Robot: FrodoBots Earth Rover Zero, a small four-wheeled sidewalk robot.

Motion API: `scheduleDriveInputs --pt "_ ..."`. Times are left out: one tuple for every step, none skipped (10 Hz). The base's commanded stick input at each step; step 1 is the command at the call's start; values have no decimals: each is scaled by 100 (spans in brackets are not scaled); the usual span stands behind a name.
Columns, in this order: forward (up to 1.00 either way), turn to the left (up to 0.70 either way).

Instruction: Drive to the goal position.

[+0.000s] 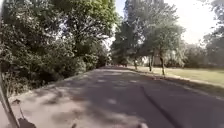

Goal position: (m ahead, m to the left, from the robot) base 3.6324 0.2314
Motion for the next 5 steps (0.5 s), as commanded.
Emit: scheduleDriveInputs --pt "70 0" --pt "70 0" --pt "70 0" --pt "70 0" --pt "70 0"
